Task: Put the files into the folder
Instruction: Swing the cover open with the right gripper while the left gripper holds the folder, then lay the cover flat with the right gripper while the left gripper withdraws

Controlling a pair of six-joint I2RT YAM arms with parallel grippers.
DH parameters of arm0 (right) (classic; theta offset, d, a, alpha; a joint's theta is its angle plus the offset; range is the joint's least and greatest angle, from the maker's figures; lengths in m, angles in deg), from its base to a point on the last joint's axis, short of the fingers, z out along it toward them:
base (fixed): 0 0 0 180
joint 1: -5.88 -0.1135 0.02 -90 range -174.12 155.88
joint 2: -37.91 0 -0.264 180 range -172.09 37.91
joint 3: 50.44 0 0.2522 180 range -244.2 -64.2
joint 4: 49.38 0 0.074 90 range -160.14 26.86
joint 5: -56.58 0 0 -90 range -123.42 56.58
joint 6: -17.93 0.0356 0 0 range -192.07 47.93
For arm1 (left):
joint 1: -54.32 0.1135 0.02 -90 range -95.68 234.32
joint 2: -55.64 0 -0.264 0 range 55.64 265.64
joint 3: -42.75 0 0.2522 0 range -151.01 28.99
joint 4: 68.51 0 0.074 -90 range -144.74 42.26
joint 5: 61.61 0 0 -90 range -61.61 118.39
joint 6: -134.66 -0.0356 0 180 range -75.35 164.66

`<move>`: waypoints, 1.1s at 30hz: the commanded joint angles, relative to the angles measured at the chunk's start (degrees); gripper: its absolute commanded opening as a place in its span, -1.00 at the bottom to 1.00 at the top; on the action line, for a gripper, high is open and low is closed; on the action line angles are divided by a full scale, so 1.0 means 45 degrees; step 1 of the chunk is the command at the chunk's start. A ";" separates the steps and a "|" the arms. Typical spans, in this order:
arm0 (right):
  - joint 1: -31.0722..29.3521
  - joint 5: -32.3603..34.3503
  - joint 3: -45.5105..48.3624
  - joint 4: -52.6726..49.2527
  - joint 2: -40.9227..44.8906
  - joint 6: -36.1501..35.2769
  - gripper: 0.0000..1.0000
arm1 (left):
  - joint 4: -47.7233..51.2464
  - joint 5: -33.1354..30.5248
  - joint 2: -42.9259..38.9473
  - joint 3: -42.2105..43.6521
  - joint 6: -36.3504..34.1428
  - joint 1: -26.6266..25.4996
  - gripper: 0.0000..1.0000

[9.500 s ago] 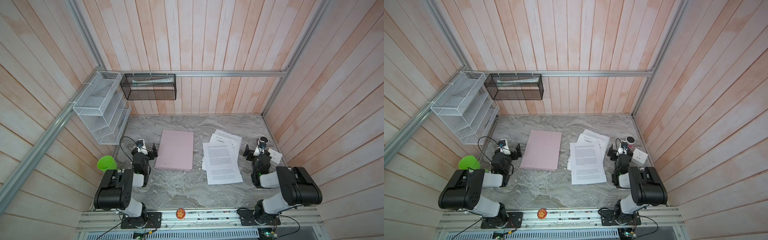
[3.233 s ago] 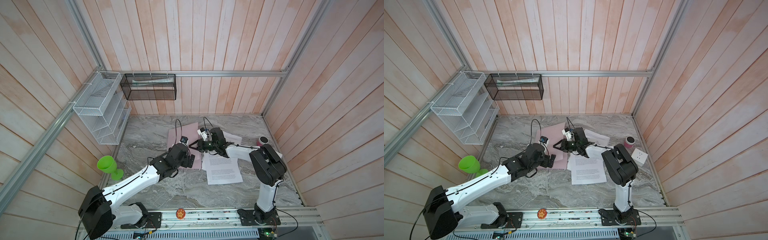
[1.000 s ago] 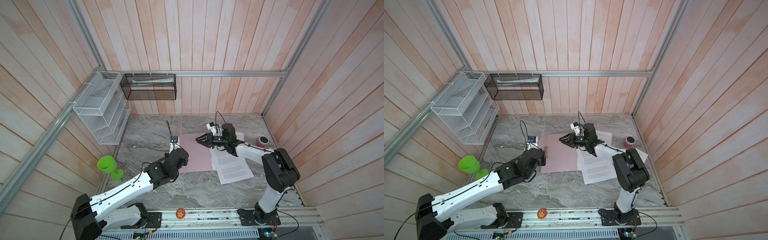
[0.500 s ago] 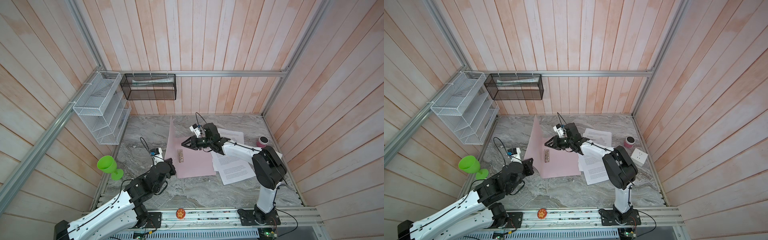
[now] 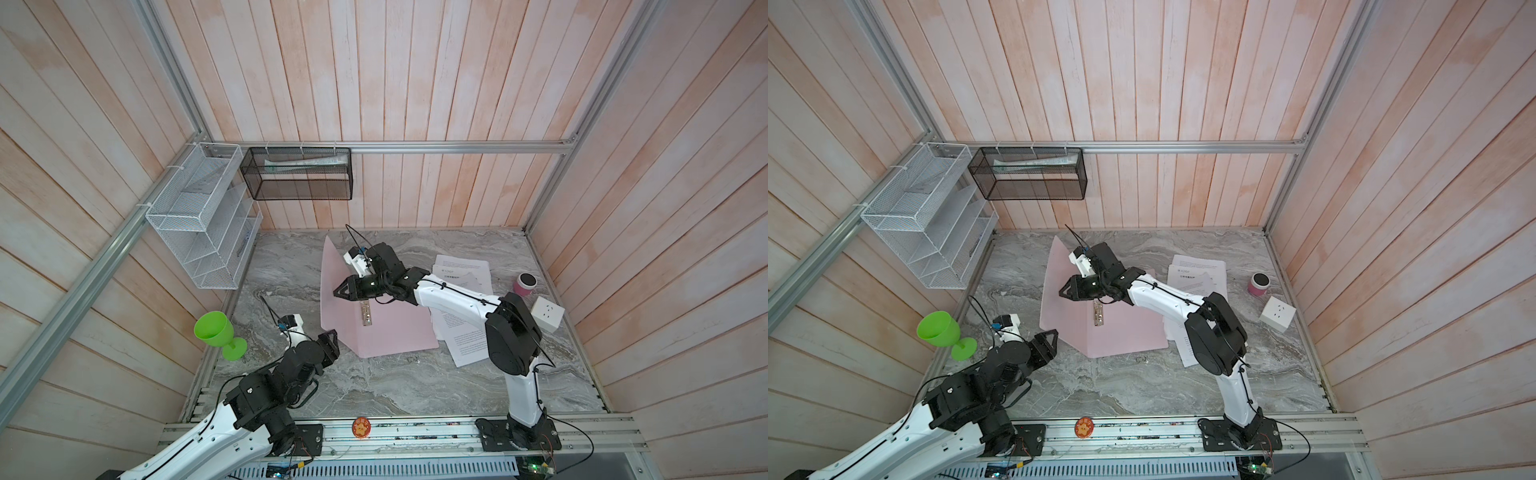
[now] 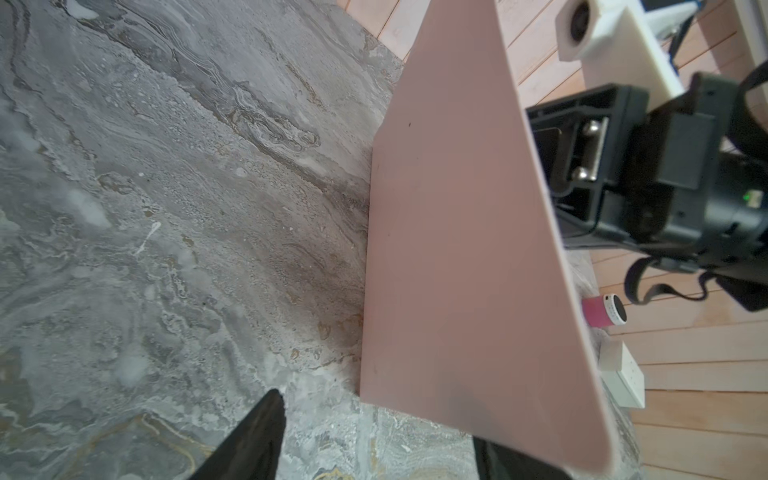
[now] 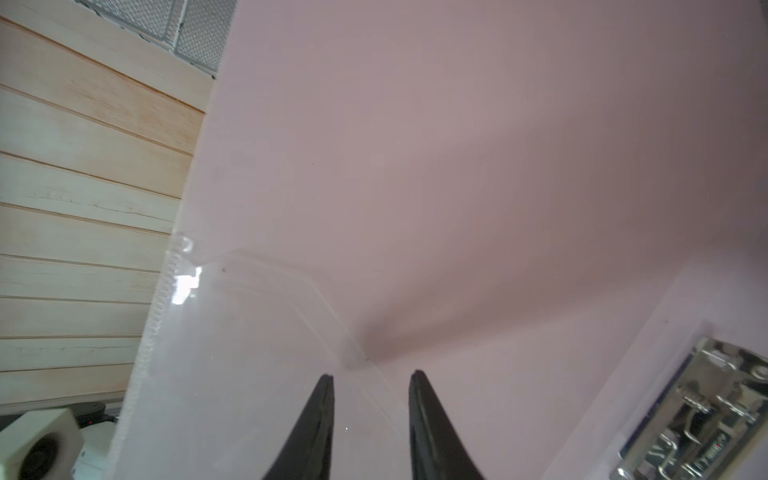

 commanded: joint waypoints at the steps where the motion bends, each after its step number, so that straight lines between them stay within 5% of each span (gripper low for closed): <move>1: -0.0135 0.0810 -0.0855 -0.1495 -0.0763 -0.0702 -0.41 | 0.1578 -0.0489 -0.0478 -0.1244 -0.0173 0.0003 0.54; 8: -0.0184 0.0684 -0.1680 -0.1748 -0.1825 -0.0820 -0.41 | 0.0949 -0.0303 0.0217 -0.3299 -0.1438 -0.0001 0.54; 17: -0.0073 -0.0011 -0.1065 -0.1140 -0.2142 -0.0682 -0.42 | -0.3918 0.0753 0.3512 -0.3294 -0.3701 0.0132 0.62; 24: 0.0999 -0.0692 0.2381 0.0975 -0.0460 0.0079 -0.43 | -0.6738 0.3999 0.5816 -0.1991 -0.3702 0.2950 0.59; 33: 0.2690 -0.1015 0.6228 0.2562 0.1137 0.0260 -0.44 | -0.6822 0.5416 0.5574 -0.0549 -0.3975 0.5598 0.60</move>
